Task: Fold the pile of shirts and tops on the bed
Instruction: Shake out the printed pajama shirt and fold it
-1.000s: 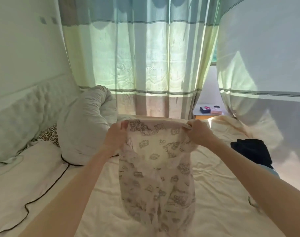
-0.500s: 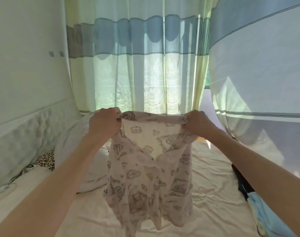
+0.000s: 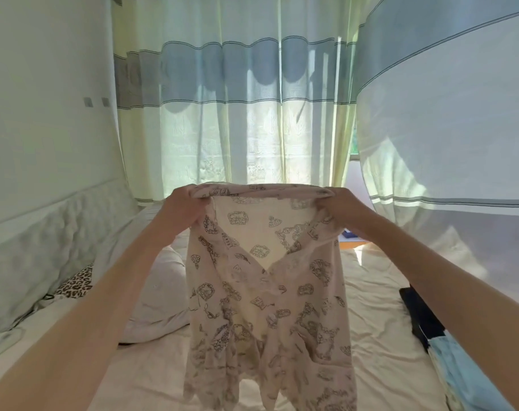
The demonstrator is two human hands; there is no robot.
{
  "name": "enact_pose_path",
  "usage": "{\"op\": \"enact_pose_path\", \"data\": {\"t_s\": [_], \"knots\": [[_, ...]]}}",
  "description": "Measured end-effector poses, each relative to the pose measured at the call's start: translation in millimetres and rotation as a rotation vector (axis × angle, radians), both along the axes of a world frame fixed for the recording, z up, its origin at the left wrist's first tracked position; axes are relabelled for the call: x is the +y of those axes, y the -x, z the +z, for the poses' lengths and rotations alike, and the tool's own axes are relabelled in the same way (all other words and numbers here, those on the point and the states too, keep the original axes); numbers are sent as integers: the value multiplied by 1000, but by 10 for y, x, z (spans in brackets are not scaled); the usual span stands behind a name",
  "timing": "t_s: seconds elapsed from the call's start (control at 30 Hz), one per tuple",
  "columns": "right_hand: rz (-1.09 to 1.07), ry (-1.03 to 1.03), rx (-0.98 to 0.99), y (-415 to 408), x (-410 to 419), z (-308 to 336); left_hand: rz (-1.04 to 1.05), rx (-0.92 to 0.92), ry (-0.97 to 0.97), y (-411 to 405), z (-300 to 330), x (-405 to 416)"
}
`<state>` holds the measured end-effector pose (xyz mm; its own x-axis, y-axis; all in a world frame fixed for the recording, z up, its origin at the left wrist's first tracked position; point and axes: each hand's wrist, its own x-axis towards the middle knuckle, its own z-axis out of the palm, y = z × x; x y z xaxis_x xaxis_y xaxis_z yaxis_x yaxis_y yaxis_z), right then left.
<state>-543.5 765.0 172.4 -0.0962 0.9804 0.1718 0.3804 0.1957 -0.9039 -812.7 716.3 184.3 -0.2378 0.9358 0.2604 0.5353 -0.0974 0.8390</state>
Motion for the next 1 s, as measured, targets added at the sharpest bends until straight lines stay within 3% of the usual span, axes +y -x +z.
{"op": "enact_pose_path", "data": {"t_s": [0.1, 0.17, 0.4, 0.47, 0.63, 0.8, 0.9, 1.0], "knots": [[167, 64, 185, -21, -73, -49, -33, -17, 4, 16, -23, -10], [155, 67, 204, -43, -73, -71, -44, -7, 0, 33, -22, -16], [135, -109, -396, -165, 3, -177, -38, 102, -10, 165, -44, -23], [132, -161, -480, -206, 13, -200, -55, 154, 20, 211, -72, -28], [83, -167, -400, -231, 60, -220, -133, 170, 87, 304, -114, -64], [87, -62, -126, -322, -19, -406, -474, 173, 254, 314, -397, -392], [92, -33, -197, -405, -102, -719, -551, -3, 331, 313, -778, -490], [112, -83, -327, -423, -193, -994, -355, 26, 258, 249, -1168, -533]]}}
